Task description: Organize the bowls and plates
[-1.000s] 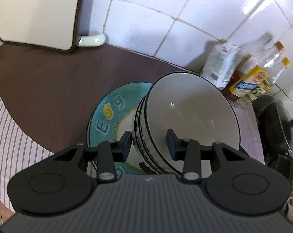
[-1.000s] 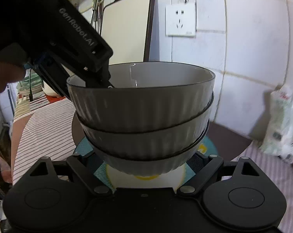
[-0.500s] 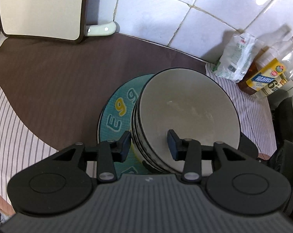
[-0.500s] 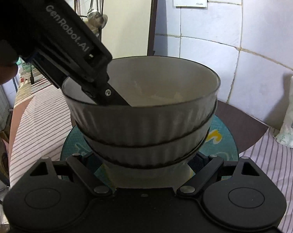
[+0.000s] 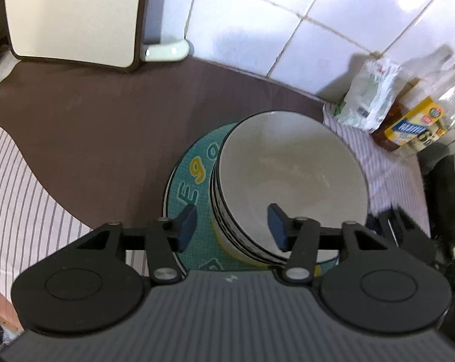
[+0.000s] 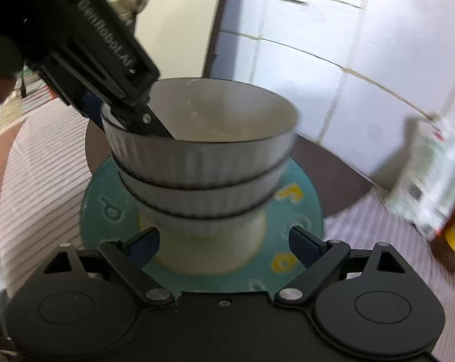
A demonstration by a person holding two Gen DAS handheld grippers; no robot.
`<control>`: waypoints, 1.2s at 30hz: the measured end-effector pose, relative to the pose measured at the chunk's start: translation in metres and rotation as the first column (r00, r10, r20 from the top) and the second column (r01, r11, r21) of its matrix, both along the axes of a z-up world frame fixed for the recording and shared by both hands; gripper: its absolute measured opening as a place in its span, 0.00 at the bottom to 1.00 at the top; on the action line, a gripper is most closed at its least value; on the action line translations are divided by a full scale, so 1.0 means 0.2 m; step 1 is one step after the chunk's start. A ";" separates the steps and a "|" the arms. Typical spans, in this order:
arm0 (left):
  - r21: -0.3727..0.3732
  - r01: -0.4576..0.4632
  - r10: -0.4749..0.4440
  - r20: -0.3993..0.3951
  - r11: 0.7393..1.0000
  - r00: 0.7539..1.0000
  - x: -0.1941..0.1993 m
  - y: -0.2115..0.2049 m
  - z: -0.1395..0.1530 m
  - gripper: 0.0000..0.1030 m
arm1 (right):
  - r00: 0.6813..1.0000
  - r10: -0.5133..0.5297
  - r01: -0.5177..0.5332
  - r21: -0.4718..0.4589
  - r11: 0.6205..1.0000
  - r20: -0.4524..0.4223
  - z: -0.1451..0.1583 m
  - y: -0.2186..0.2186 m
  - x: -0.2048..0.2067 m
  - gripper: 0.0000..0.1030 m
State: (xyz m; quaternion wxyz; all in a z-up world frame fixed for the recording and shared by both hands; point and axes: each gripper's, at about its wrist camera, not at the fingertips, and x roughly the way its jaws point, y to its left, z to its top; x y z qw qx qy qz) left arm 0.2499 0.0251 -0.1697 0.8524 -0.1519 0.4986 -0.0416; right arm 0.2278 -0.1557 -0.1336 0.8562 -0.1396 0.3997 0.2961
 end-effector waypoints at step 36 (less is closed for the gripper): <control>0.279 0.026 -0.101 0.259 0.960 0.961 -1.01 -0.15 0.86 0.95 | 0.771 -0.633 0.635 0.022 0.772 -0.060 0.99 -0.38 -0.65 0.94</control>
